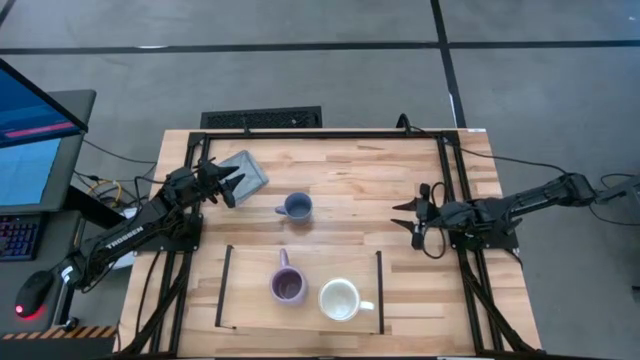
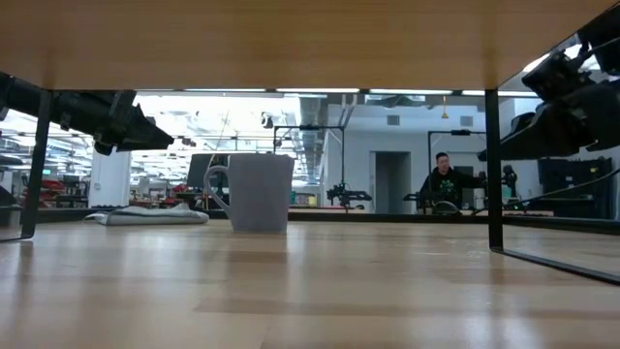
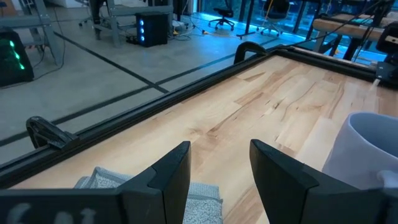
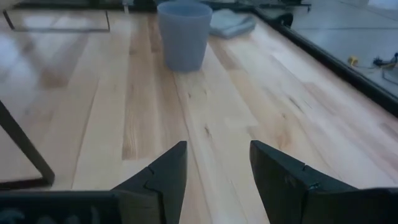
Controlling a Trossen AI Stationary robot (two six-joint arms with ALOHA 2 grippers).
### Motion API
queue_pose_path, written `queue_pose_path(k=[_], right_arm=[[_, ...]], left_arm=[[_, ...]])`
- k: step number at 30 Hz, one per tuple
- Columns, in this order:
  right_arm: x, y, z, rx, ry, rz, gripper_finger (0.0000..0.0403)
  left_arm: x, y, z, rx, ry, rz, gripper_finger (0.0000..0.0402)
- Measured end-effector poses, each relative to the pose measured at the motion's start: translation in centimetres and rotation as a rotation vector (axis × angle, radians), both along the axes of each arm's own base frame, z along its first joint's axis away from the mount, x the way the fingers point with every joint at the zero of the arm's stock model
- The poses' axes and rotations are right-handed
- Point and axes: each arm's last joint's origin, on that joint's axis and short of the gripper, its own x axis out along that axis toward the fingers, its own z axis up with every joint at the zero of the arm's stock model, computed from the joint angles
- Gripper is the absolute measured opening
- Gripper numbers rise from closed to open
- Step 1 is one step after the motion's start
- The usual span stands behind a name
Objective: Stack small to large cups/mugs on shelf
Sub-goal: Put the blue mug on the shelf
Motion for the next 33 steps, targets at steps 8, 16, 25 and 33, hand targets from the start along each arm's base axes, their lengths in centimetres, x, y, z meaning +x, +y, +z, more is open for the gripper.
queue_pose_path(k=[8, 16, 25, 33], right_arm=[[0.02, -0.06, -0.04, -0.007, -0.010, -0.001, 0.0196], [0.01, -0.06, -0.09, -0.028, -0.001, 0.008, 0.0196], [0.00, -0.06, -0.09, -0.063, 0.008, 0.021, 0.0196], [0.01, -0.06, -0.10, -0.063, 0.009, 0.021, 0.0196]], left_arm=[[0.00, 0.00, 0.00, 0.000, 0.000, 0.000, 0.0156], [0.10, -0.07, 0.19, 0.007, -0.021, -0.041, 0.0156], [0.50, -0.57, 0.90, -0.011, -0.126, -0.259, 0.0156], [0.62, -0.97, 0.76, -0.119, -0.163, -0.381, 0.0156]])
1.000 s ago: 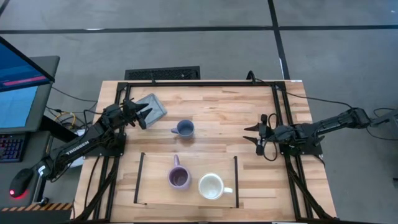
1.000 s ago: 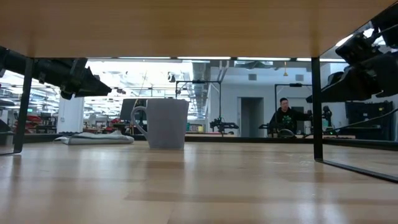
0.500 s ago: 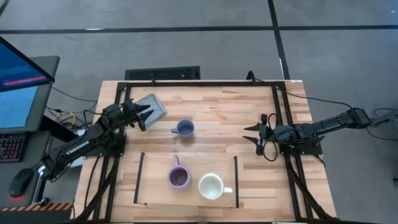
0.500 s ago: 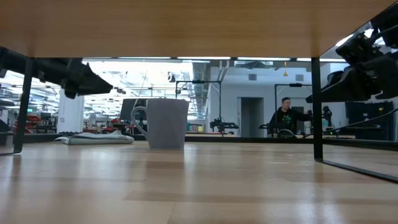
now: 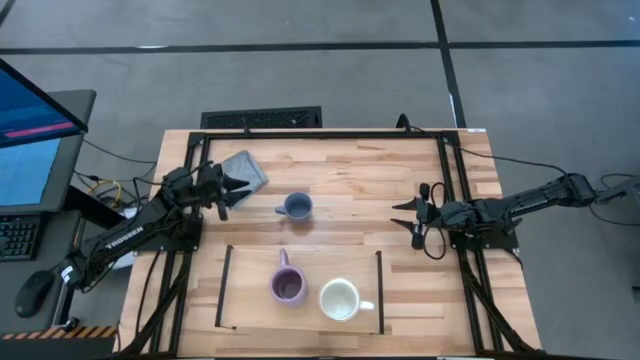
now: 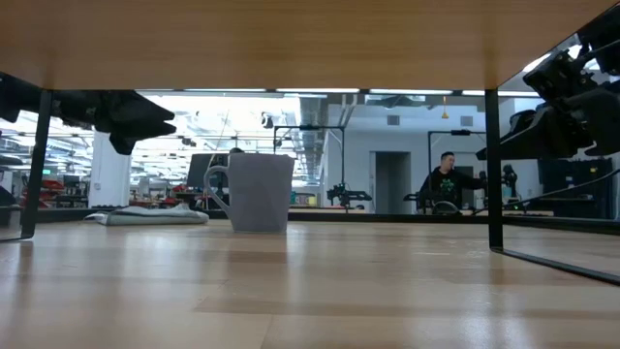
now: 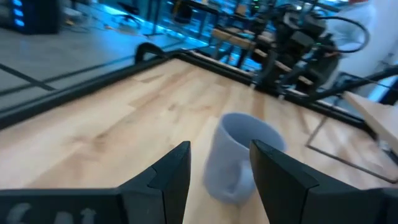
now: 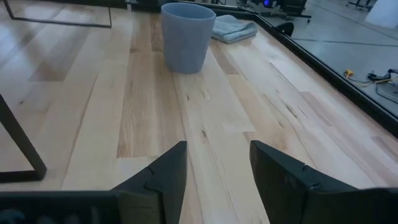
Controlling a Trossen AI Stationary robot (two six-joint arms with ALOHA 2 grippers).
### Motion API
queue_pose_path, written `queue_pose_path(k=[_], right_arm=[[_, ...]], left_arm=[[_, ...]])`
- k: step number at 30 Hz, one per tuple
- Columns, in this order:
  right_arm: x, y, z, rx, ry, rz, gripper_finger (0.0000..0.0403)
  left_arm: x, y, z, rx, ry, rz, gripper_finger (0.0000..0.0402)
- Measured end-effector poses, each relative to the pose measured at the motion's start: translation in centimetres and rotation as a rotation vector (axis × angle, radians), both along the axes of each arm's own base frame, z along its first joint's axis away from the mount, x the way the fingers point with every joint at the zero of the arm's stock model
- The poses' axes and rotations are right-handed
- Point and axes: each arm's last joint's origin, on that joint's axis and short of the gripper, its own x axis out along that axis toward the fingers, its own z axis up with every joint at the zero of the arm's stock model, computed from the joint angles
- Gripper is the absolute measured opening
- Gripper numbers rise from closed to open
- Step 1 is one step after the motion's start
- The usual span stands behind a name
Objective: Stack small to large cups/mugs on shelf
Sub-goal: Put the blue mug on the shelf
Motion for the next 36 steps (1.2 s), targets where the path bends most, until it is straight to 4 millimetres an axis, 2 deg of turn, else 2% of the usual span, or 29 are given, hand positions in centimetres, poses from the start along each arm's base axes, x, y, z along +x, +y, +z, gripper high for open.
queue_pose_path(k=[12, 18, 26, 36], right_arm=[[0.0, 0.0, 0.0, 0.014, -0.008, -0.008, 0.0196], [0.0, -0.3, 0.1, -0.011, -0.010, -0.051, 0.0196], [0.1, -1.3, 0.1, -0.012, -0.008, -0.139, 0.0196], [0.0, -2.0, 0.0, -0.025, 0.002, -0.178, 0.0196]], left_arm=[[0.0, 0.0, 0.2, 0.075, 0.003, 0.001, 0.0156], [0.2, 0.2, 0.4, 0.045, 0.045, -0.004, 0.0149], [1.8, 0.8, 0.8, 0.028, 0.174, -0.050, 0.0123], [3.1, 1.9, 0.9, 0.022, 0.278, -0.023, 0.0122]])
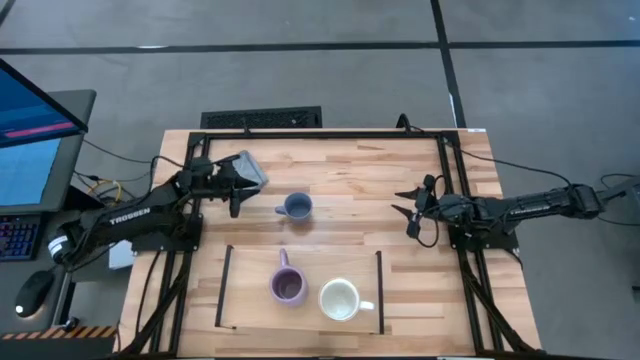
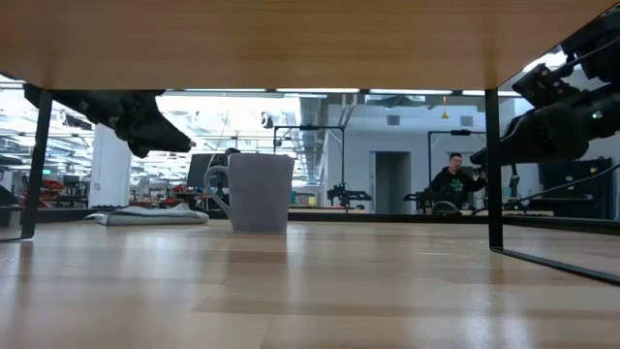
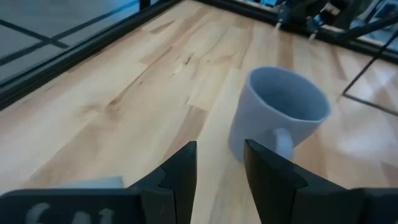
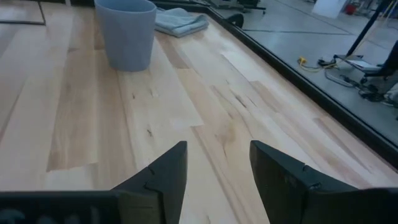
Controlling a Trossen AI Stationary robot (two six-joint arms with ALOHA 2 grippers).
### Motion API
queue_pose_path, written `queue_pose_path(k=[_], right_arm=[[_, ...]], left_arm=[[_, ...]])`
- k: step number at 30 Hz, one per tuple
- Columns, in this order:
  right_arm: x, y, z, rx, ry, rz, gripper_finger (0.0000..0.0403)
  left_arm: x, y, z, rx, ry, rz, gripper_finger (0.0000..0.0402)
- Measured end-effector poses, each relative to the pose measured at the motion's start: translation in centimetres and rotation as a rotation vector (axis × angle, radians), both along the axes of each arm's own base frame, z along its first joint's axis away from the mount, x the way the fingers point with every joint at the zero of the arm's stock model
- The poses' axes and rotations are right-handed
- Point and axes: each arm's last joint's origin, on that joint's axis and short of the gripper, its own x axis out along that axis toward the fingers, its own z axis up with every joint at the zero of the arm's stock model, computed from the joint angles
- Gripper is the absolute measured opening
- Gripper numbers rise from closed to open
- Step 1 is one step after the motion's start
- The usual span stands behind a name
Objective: Stack small to large cups/mugs on shelf
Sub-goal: Put the blue mug on the shelf
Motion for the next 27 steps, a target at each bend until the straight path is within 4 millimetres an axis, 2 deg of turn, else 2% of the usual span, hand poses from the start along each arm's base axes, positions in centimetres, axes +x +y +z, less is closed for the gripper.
queue_pose_path(k=[10, 17, 20, 27], right_arm=[[0.00, -0.04, -0.01, 0.012, -0.005, -0.008, 0.0196], [-0.01, -0.04, -0.01, 0.082, -0.034, -0.035, 0.0196], [-0.01, -0.04, -0.01, 0.103, -0.044, -0.043, 0.0196], [-0.01, -0.04, -0.01, 0.114, -0.048, -0.048, 0.0196]], left_arm=[[0.20, 0.40, 0.12, 0.098, 0.054, 0.028, 0.0122], [0.14, 0.30, -0.09, 0.096, 0.074, 0.006, 0.0129], [0.14, 0.29, -0.10, 0.102, 0.076, 0.001, 0.0155], [0.24, -0.01, -0.03, 0.102, 0.047, -0.115, 0.0244]])
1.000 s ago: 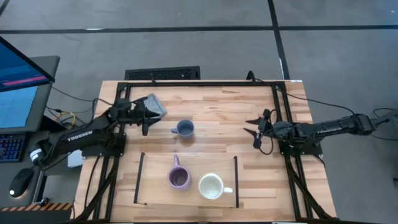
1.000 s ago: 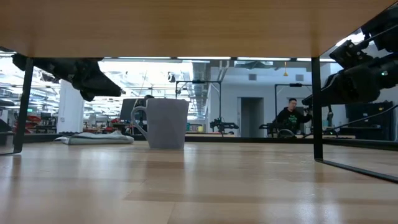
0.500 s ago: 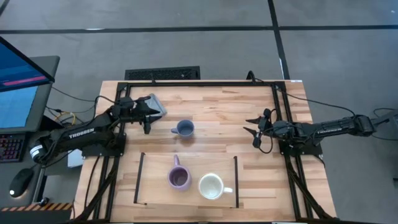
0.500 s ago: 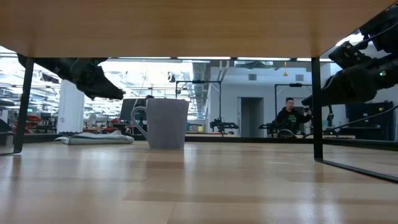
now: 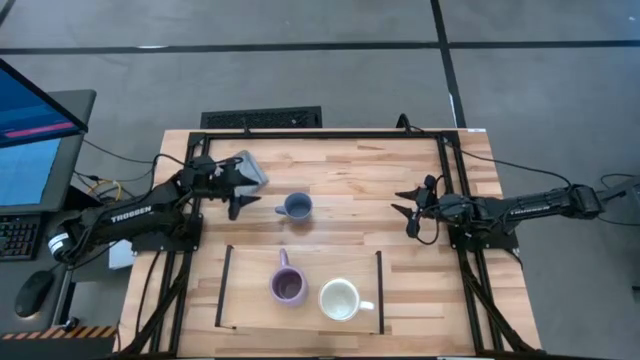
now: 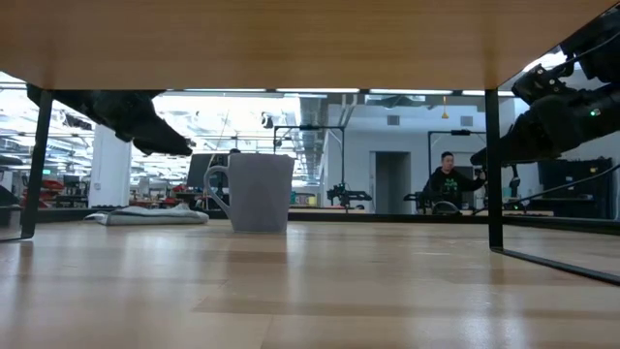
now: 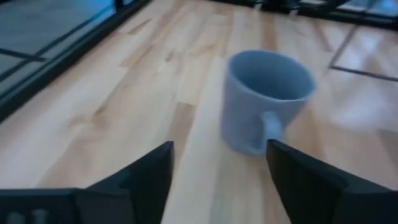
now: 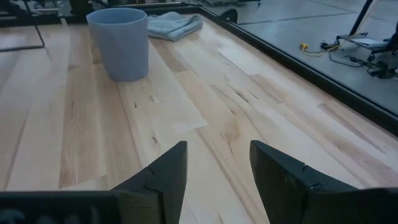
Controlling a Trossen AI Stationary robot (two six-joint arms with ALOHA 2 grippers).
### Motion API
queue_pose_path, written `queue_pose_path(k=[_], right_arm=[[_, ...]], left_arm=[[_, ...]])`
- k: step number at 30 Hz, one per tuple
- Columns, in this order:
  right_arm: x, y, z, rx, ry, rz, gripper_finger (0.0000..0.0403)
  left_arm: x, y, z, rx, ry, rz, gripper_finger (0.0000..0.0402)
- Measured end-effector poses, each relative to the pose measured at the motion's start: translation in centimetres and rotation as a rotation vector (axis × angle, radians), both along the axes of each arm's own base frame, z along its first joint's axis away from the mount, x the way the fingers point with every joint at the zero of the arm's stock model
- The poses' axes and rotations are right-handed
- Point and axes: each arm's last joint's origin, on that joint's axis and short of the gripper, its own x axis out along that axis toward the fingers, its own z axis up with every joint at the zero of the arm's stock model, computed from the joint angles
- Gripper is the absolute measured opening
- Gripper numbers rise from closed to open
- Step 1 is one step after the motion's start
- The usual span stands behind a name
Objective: Stack small to large cups/mugs on shelf
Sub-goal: Put the blue mug on the shelf
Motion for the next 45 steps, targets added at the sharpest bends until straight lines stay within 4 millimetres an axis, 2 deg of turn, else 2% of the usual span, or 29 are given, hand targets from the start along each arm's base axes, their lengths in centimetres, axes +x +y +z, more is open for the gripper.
queue_pose_path(k=[4, 7, 19, 28, 35, 45], right_arm=[[0.0, 0.0, 0.0, 0.000, 0.000, 0.000, 0.0196], [0.0, 0.0, 0.0, 0.000, 0.000, 0.000, 0.0196], [0.0, -0.1, 0.0, -0.007, -0.001, -0.021, 0.0196], [0.0, -0.1, 0.0, -0.006, -0.005, -0.038, 0.0196], [0.0, -0.1, 0.0, -0.005, -0.005, -0.038, 0.0196], [0.0, -0.1, 0.0, -0.005, -0.006, -0.039, 0.0196]], left_arm=[[0.1, -0.3, 0.0, -0.020, -0.016, -0.058, 0.0276], [0.2, -0.3, 0.0, -0.016, -0.012, -0.050, 0.0285], [0.5, -0.9, -0.1, -0.079, -0.007, -0.075, 0.0286], [1.4, -2.1, 0.1, 0.030, 0.014, -0.026, 0.0286], [1.9, -3.0, 0.3, -0.001, -0.016, -0.071, 0.0286], [2.8, -3.3, -0.3, 0.010, 0.023, -0.005, 0.0286]])
